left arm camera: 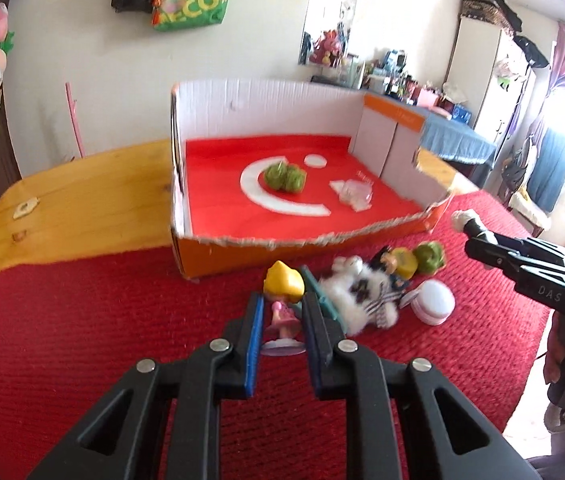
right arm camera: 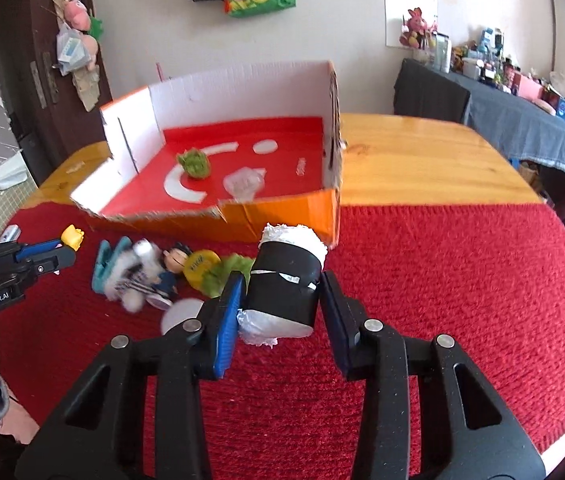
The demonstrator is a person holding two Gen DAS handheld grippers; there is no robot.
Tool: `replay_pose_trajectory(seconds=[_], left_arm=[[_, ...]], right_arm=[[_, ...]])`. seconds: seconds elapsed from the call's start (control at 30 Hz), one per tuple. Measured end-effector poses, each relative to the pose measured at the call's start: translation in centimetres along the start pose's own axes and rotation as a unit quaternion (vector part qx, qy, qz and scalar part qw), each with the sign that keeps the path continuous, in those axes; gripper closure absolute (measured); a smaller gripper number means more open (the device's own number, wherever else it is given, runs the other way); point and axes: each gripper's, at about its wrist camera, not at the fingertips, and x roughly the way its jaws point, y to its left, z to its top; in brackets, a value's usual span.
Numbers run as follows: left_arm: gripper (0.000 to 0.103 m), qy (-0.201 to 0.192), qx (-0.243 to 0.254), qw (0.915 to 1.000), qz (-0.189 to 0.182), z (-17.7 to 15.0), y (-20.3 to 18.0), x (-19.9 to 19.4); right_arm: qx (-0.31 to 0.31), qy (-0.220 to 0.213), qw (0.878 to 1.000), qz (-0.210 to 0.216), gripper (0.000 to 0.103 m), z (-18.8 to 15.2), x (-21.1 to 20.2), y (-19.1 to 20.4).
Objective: Organize objects
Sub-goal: 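Grasp the pink-yellow doll with the left tool while the right tool grasps the black-and-white cup, then lower the doll and the cup onto the box floor and open both tools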
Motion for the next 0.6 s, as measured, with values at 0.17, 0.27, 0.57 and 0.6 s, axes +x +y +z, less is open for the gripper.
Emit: replay_pose_trajectory(seconds=[0.17, 0.27, 0.57, 0.6], left_arm=[[0.083, -0.011, 0.008, 0.9999, -0.006, 0.4, -0.2, -0.8], [0.083, -0.012, 0.010, 0.9999, -0.008, 0.4, -0.3, -0.9], [0.083, -0.037, 0.031, 0.9988, -0.011, 2.6, -0.3, -2.1], [0.083, -0.039, 0.032, 0.9987, -0.010, 3.1, -0.2, -2.1]], right_arm=[[0.003, -0.003, 1.000, 0.005, 0.066, 0.2, -0.4, 0.1], [0.009, -0.001, 1.000, 0.004, 0.066, 0.1, -0.4, 0.0], [-0.010, -0.028, 1.000, 0.007, 0.066, 2.6, -1.6, 0.3], [-0.015, -0.032, 0.999, 0.006, 0.066, 3.0, -1.6, 0.4]])
